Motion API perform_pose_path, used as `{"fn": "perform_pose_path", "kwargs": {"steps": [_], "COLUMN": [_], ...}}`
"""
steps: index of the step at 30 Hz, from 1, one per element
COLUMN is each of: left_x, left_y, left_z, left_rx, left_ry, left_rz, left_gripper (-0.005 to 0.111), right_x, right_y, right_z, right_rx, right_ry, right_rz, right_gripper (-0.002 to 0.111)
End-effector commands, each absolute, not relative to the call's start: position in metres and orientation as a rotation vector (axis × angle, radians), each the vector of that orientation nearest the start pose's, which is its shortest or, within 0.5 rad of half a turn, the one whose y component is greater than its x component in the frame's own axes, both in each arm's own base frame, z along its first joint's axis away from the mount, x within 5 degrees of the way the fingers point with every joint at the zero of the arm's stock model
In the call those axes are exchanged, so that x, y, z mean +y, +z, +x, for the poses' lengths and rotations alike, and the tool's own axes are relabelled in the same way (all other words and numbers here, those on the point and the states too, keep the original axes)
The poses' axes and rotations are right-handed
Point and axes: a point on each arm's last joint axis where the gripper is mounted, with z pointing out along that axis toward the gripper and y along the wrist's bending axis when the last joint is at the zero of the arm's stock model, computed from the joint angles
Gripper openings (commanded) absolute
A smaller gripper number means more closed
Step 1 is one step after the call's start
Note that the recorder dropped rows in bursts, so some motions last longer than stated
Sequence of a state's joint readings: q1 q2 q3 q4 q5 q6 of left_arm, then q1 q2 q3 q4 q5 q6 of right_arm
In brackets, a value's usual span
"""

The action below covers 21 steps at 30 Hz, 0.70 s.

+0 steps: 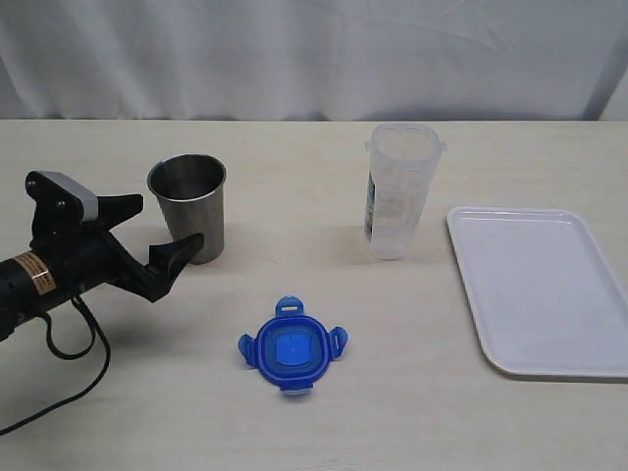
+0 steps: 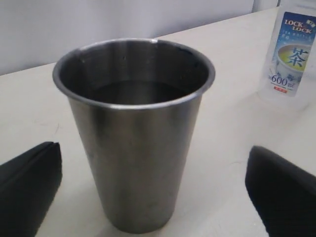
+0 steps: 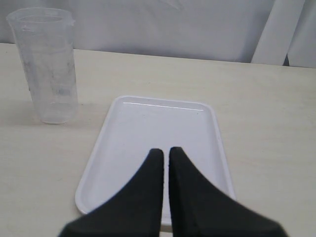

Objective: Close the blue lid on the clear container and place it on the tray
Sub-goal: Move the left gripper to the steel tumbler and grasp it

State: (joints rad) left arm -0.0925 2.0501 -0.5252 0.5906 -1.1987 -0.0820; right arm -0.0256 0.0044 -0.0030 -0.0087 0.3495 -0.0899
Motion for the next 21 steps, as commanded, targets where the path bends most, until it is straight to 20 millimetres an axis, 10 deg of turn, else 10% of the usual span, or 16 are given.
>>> {"fn": "perform_pose_path", "kwargs": {"steps": [1, 21], "left_x": [-0.076, -0.086], "left_y": [0.076, 0.054], "left_z": [0.302, 0.35], "left_rx": [1.779, 1.729], "left_ry": [-0.485, -0.558], "left_rz": [0.58, 0.6], "left_gripper": [0.105, 0.105], "right_x": [-0.002, -0.002], "right_y": [0.182, 0.182], "right_z": [0.053, 0.053], "right_rx": [1.829, 1.829], "right_ry": [-0.1, -0.1], "right_rz": [-0.062, -0.062], "right_gripper": [0.004, 0.004]}}
